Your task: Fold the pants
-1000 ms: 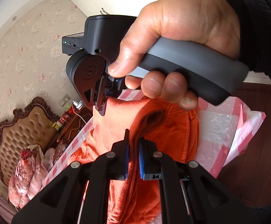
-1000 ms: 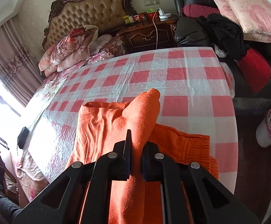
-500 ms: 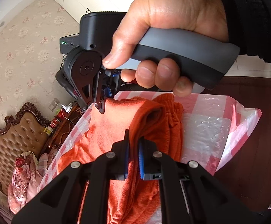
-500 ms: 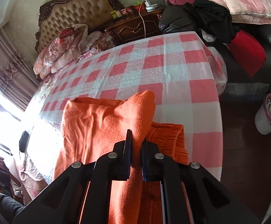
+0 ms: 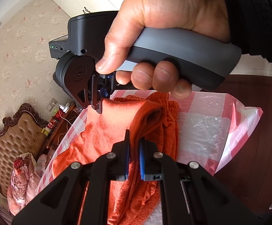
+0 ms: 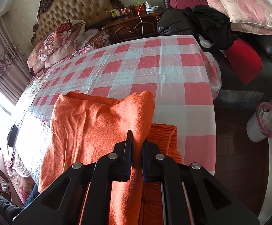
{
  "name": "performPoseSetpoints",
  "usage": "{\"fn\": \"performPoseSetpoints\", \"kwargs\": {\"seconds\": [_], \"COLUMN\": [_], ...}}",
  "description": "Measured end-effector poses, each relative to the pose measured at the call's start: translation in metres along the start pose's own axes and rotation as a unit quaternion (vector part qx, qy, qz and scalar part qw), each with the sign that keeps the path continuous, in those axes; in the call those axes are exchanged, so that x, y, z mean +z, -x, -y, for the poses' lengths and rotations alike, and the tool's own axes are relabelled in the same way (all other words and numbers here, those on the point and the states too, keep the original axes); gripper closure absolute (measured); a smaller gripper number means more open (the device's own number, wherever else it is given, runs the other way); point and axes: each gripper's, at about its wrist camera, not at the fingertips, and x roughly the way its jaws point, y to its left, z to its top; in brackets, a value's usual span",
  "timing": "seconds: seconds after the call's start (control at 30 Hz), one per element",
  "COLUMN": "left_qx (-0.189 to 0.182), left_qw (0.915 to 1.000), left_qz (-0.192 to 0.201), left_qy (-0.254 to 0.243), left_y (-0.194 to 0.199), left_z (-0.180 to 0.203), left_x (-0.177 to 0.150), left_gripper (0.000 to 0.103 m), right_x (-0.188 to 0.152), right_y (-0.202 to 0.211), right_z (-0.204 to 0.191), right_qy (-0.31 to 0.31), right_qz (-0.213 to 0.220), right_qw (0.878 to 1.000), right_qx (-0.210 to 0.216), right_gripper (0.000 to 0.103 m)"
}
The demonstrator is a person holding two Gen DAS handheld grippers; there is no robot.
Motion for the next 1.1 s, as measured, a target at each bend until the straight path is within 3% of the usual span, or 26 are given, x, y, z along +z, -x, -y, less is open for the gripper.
{"fn": "performPoseSetpoints", "kwargs": {"seconds": [0.33, 0.6, 0.67, 0.77, 0.9, 0.93, 1.0, 1.1], "left_qx": [-0.013, -0.023, -0.026, -0.037, -0.062, -0.076, -0.11, -0.126], "left_qw": [0.9999, 0.9997, 0.9996, 0.9991, 0.9972, 0.9958, 0.9904, 0.9824], "left_qz": [-0.007, -0.012, -0.013, -0.014, -0.011, -0.008, 0.004, 0.02], "left_qy": [-0.004, -0.001, 0.0, 0.014, 0.039, 0.049, 0.084, 0.136], "left_y": [-0.003, -0.008, -0.008, -0.009, -0.006, -0.003, 0.008, 0.024], "left_z": [0.002, 0.005, 0.005, 0.001, -0.006, -0.01, -0.026, -0.052], "left_x": [-0.005, -0.011, -0.012, -0.013, -0.013, -0.014, -0.015, -0.018], "left_gripper": [0.095, 0.094, 0.092, 0.091, 0.084, 0.08, 0.064, 0.062], "right_x": [-0.007, -0.017, -0.02, -0.026, -0.037, -0.04, -0.049, -0.061], "right_y": [-0.005, -0.003, -0.001, 0.005, 0.014, 0.016, 0.021, 0.029], "right_z": [0.009, 0.012, 0.014, 0.018, 0.012, 0.009, 0.007, 0.01], "right_qy": [-0.003, 0.003, 0.002, -0.004, 0.009, 0.014, 0.017, -0.008], "right_qz": [0.005, 0.026, 0.031, 0.044, 0.065, 0.07, 0.08, 0.082], "right_qw": [1.0, 0.999, 0.999, 0.998, 0.993, 0.989, 0.982, 0.974], "right_qx": [-0.005, -0.03, -0.04, -0.052, -0.102, -0.126, -0.169, -0.21], "right_gripper": [0.094, 0.077, 0.067, 0.065, 0.062, 0.055, 0.047, 0.046]}}
